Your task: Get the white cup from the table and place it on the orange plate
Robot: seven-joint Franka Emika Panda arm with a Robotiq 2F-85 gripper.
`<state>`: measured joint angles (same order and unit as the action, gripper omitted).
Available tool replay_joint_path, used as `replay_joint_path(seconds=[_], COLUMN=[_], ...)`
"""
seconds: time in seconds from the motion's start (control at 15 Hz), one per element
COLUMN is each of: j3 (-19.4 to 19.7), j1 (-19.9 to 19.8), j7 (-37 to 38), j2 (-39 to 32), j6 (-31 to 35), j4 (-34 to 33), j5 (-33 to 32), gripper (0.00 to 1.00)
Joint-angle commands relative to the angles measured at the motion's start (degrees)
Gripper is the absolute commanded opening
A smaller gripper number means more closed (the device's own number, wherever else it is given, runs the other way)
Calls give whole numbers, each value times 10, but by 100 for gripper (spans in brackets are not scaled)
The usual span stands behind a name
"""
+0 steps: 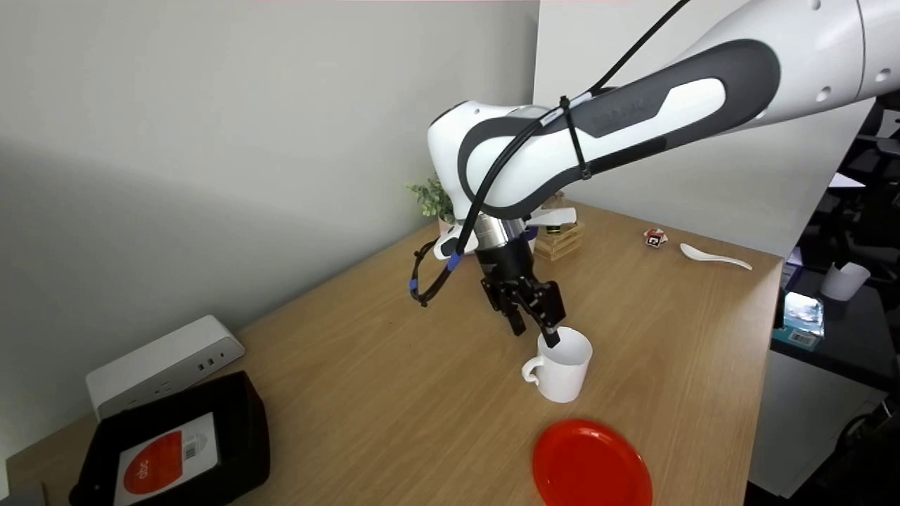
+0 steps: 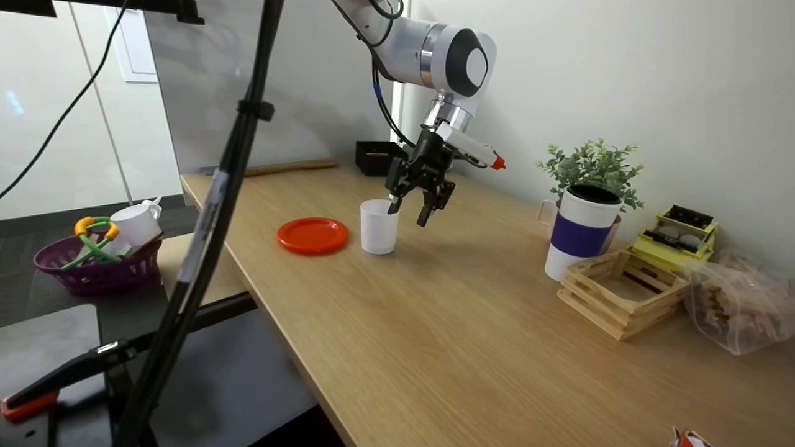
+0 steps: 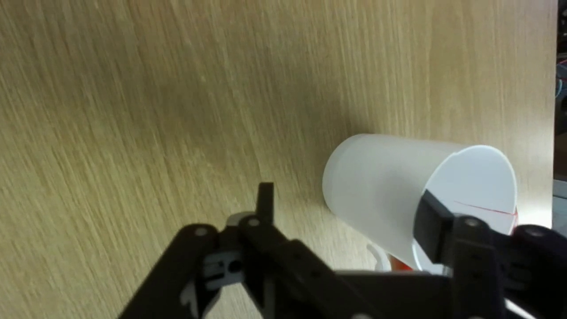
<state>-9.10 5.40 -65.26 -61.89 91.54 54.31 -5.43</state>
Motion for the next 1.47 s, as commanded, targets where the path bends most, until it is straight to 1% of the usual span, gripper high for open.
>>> replay_joint_path(seconds=[0.0, 0.07, 0.2, 0.27, 0.4, 0.47, 1.07, 1.2, 1.4], j3=[4, 4, 1, 1, 0, 0, 3, 2, -1], j1=[6, 6, 6, 7, 10, 13, 55, 61, 66], j7=[-14, -14, -13, -11, -6, -1, 87, 112, 127], j2=[-27, -29, -30, -29, -16, -10, 65, 79, 99], j6=[-30, -33, -37, -36, -27, -21, 10, 13, 28], j4=[-50, -56, -61, -62, -50, -44, 18, 31, 61], j5=[-3, -3, -6, -6, -6, -7, -9, -5, -5], gripper=[45, 38, 26, 18, 4, 1, 1, 1, 1])
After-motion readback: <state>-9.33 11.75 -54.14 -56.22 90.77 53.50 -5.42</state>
